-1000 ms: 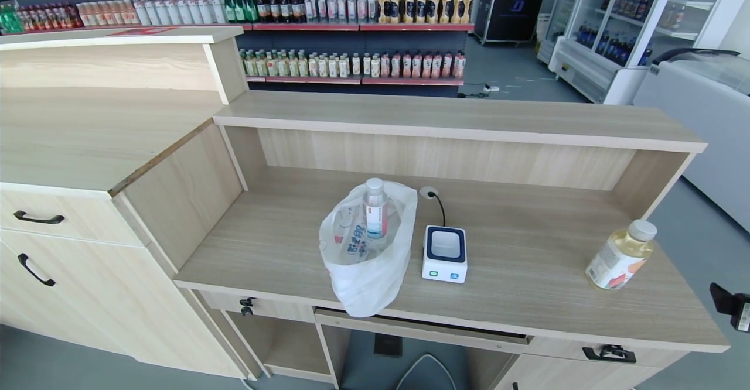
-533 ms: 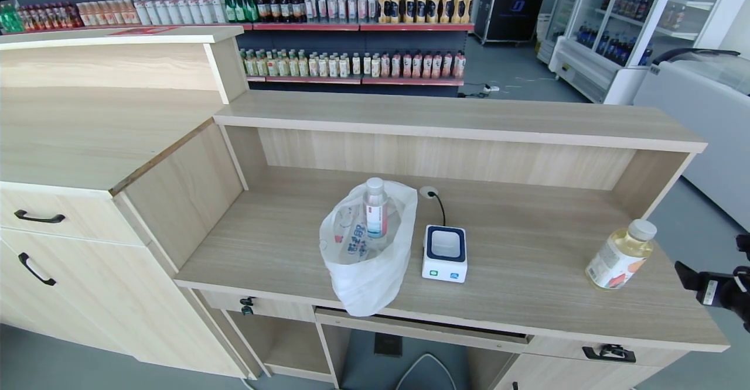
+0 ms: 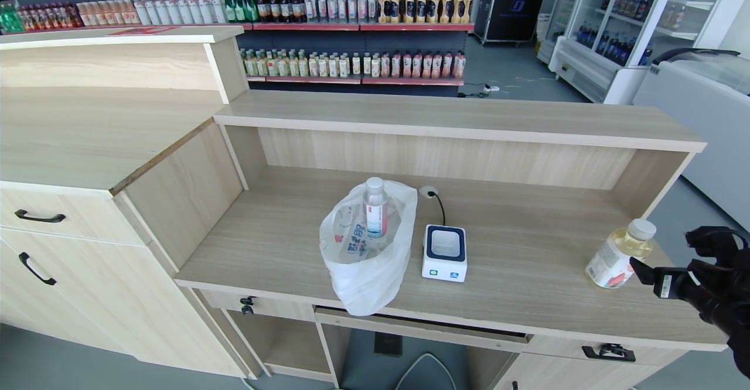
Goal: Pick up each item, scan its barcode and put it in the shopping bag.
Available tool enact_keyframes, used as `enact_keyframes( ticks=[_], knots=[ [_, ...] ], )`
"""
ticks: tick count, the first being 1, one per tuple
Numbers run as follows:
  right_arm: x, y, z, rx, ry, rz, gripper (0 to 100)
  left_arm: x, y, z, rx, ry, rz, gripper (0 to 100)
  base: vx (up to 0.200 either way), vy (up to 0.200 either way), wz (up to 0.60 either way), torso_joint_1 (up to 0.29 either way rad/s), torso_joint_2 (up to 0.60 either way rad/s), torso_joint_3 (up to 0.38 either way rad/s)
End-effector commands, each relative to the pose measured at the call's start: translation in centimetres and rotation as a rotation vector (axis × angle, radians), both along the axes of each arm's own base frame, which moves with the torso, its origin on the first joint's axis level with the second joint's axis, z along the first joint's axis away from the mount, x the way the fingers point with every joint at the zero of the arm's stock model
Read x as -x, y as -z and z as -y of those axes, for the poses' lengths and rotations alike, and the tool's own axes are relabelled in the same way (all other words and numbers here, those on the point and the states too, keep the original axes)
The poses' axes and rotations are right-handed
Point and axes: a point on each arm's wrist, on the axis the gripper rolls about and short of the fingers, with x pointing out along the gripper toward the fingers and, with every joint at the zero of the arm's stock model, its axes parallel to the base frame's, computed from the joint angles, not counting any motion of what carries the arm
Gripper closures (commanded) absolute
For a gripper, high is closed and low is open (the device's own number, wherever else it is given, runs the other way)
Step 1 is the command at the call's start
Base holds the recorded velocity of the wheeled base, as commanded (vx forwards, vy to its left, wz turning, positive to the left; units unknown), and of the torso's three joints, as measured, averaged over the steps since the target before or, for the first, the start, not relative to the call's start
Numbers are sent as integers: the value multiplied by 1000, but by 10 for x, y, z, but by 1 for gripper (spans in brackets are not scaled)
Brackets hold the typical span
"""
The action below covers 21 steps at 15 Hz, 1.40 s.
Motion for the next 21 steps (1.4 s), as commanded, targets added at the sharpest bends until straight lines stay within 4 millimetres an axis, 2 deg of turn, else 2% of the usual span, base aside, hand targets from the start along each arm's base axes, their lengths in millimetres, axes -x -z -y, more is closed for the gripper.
enact_keyframes(
  ticks=[1,4,10,14,21],
  knots=[
    [-9,6,0,6,-10,-3,0,0,0,0,0,0,1,0,0,0,0,0,0,0],
    [-21,8,2,46,-19,13,0,0,0,0,2,0,1,0,0,0,0,0,0,0],
    [-46,31,-17,44,-42,-18,0,0,0,0,0,0,1,0,0,0,0,0,0,0],
    [-66,35,-15,50,-49,4,0,0,0,0,0,0,1,0,0,0,0,0,0,0],
    [-86,46,-17,22,-73,18,0,0,0,0,0,0,1,0,0,0,0,0,0,0]
  ],
)
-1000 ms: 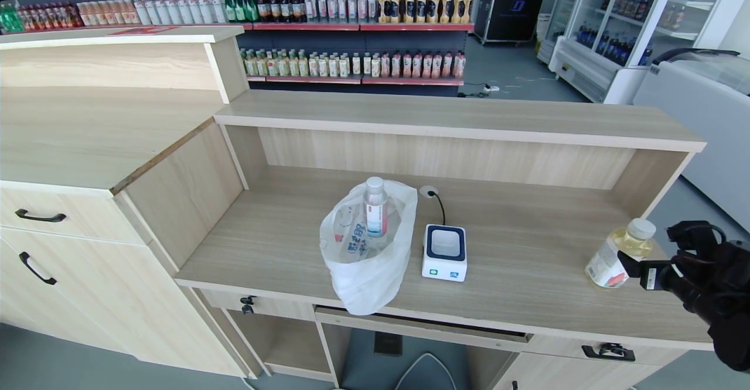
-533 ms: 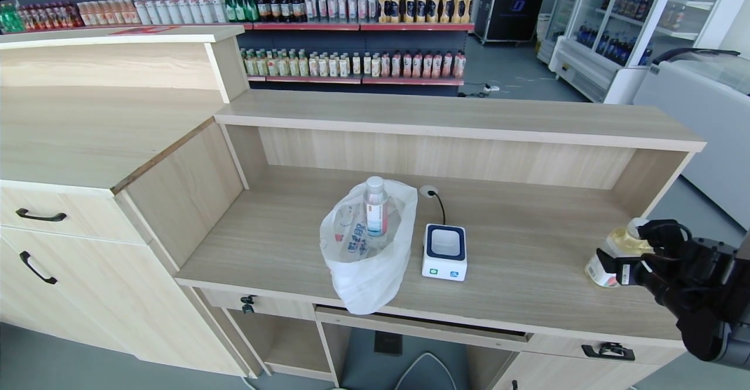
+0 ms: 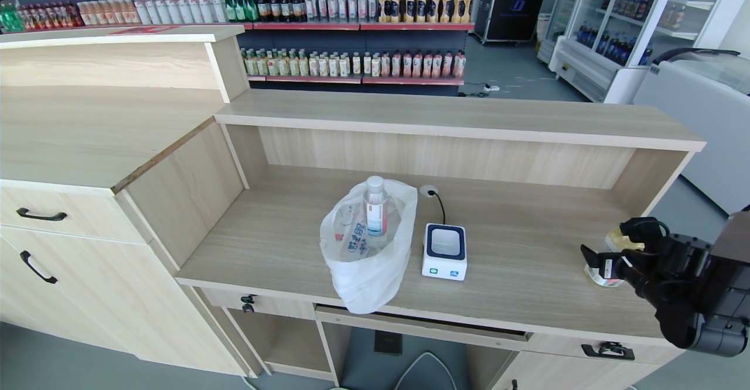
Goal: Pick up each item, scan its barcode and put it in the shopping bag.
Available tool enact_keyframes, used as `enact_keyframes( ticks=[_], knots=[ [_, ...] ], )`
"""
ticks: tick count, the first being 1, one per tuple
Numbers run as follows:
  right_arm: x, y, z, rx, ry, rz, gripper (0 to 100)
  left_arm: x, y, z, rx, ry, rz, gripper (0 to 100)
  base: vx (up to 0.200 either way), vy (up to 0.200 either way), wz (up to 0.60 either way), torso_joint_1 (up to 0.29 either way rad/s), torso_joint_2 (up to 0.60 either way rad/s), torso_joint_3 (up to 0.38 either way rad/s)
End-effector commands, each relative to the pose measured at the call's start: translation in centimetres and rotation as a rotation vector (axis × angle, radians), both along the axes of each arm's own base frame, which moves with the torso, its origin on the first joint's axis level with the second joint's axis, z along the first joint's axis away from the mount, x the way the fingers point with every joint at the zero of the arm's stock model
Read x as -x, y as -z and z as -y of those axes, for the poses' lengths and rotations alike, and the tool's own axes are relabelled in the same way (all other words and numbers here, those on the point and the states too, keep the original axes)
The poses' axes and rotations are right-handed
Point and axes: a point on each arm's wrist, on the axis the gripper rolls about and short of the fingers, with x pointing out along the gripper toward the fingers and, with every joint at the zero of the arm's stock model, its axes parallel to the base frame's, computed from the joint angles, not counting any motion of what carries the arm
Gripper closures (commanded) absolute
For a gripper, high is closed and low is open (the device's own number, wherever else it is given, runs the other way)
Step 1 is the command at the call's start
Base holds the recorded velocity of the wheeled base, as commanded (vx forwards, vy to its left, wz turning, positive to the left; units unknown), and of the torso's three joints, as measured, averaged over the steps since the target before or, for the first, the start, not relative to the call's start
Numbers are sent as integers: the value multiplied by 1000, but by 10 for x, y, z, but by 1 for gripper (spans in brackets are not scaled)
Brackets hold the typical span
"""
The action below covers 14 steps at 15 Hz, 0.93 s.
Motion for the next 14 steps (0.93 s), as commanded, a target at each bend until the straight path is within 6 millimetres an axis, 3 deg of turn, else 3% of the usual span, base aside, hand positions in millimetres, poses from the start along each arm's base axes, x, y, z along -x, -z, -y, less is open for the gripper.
enact_keyframes(
  ticks=[1,7,11,12,14],
  knots=[
    [-7,6,-1,1,-11,-15,0,0,0,0,0,0,1,0,0,0,0,0,0,0],
    [-32,10,-8,38,-51,7,0,0,0,0,0,0,1,0,0,0,0,0,0,0],
    [-34,19,-8,24,-53,-14,0,0,0,0,0,0,1,0,0,0,0,0,0,0],
    [-35,19,-7,25,-51,-12,100,0,0,0,2,0,1,0,0,0,0,0,0,0],
    [-39,16,-8,25,-53,6,100,0,0,0,0,0,1,0,0,0,0,0,0,0]
  ],
)
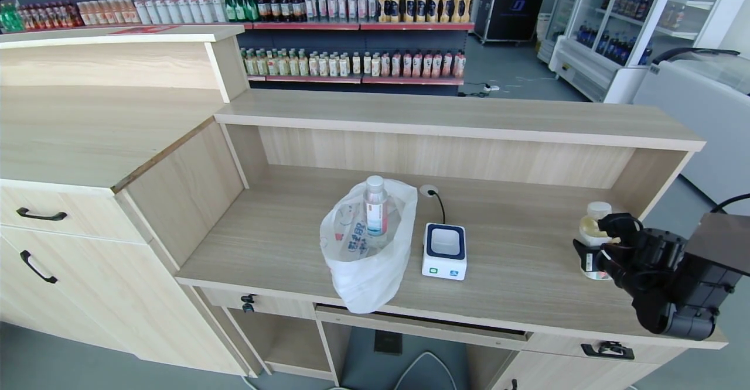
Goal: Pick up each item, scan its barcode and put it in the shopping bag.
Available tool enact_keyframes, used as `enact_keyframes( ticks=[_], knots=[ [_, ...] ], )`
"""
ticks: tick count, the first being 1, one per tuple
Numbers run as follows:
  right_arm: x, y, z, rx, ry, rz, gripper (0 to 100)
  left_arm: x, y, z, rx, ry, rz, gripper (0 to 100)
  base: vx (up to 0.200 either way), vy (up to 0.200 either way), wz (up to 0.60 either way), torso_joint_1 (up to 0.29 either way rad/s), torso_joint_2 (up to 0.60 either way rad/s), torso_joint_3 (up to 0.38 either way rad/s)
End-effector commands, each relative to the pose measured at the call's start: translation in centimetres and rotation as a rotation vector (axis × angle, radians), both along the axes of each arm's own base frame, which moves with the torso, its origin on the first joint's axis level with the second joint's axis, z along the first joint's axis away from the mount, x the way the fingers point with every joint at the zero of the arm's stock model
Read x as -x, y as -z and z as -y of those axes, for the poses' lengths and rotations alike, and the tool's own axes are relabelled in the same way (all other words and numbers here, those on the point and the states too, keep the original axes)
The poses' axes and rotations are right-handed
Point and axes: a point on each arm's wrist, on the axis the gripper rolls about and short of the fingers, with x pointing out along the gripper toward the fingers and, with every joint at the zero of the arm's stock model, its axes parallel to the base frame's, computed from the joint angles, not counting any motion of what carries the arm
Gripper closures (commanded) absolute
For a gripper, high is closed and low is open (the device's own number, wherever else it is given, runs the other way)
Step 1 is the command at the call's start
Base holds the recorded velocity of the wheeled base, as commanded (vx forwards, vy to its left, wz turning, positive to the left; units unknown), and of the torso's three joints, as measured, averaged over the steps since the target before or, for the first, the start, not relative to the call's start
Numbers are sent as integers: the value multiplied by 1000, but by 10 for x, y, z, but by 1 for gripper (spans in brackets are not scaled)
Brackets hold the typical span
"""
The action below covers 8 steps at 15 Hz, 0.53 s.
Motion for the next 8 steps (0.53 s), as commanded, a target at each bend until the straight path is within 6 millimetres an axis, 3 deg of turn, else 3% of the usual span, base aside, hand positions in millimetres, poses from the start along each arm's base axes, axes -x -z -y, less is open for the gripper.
enact_keyframes(
  ticks=[1,8],
  knots=[
    [-3,-1,-1,1,-4,11,100,0,0,0,0,0,1,0,0,0,0,0,0,0],
    [-11,-19,-19,-55,-79,70,100,0,0,0,0,0,1,0,0,0,0,0,0,0]
  ],
)
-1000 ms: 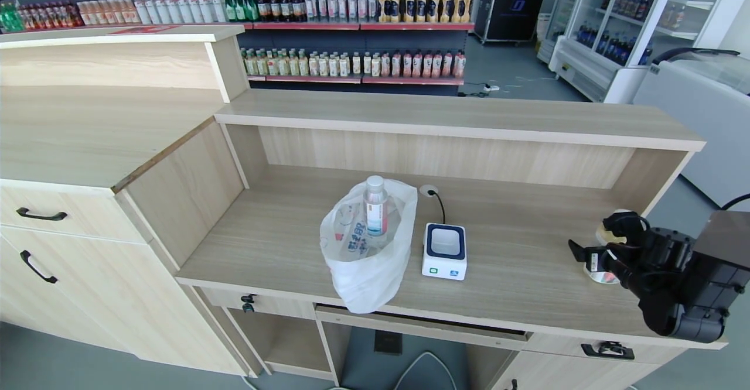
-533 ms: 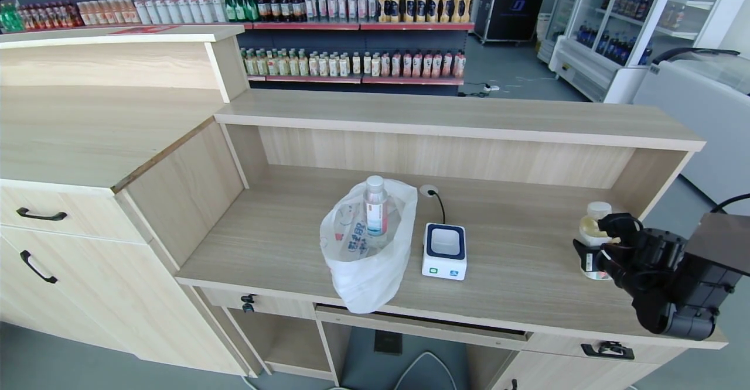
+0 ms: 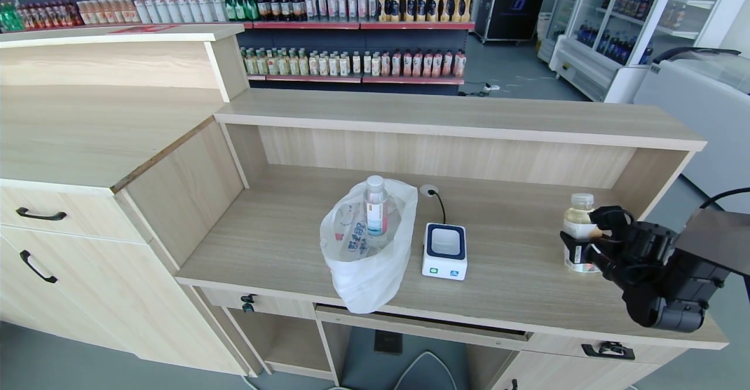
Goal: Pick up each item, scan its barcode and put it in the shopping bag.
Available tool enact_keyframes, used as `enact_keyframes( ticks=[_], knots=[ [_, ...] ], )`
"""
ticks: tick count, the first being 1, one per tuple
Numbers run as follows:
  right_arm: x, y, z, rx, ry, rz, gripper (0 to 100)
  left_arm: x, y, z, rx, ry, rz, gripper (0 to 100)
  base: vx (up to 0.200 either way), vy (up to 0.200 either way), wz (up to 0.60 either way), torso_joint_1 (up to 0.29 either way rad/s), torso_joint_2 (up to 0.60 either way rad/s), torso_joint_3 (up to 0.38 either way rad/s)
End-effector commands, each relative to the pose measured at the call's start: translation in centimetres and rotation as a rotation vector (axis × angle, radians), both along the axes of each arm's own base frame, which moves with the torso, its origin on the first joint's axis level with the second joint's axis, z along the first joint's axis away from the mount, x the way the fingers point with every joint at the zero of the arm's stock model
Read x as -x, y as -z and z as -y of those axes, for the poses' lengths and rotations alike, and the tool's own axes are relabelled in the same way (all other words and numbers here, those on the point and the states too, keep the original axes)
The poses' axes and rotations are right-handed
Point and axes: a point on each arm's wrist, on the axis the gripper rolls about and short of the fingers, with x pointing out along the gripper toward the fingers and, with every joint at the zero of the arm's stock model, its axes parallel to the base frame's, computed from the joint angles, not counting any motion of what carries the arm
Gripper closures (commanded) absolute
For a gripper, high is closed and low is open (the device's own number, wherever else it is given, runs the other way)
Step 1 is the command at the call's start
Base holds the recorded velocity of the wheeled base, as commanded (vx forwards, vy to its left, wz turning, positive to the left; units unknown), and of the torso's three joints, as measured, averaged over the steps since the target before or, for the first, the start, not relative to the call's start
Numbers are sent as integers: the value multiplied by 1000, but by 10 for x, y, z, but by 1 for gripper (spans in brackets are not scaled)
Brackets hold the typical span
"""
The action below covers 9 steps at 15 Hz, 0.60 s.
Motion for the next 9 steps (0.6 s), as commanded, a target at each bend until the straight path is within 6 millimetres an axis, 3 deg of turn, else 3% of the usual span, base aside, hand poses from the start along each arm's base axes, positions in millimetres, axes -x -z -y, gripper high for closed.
enact_keyframes(
  ticks=[1,4,7,9],
  knots=[
    [-1,-12,-7,-9,-14,23,100,0,0,0,0,0,1,0,0,0,0,0,0,0],
    [-5,-32,-13,-62,-30,74,100,0,0,0,0,0,1,0,0,0,0,0,0,0],
    [-1,-86,-21,-218,-91,98,100,0,0,0,0,0,1,0,0,0,0,0,0,0],
    [19,-137,-35,-368,-216,59,100,0,0,0,0,0,1,0,0,0,0,0,0,0]
  ],
)
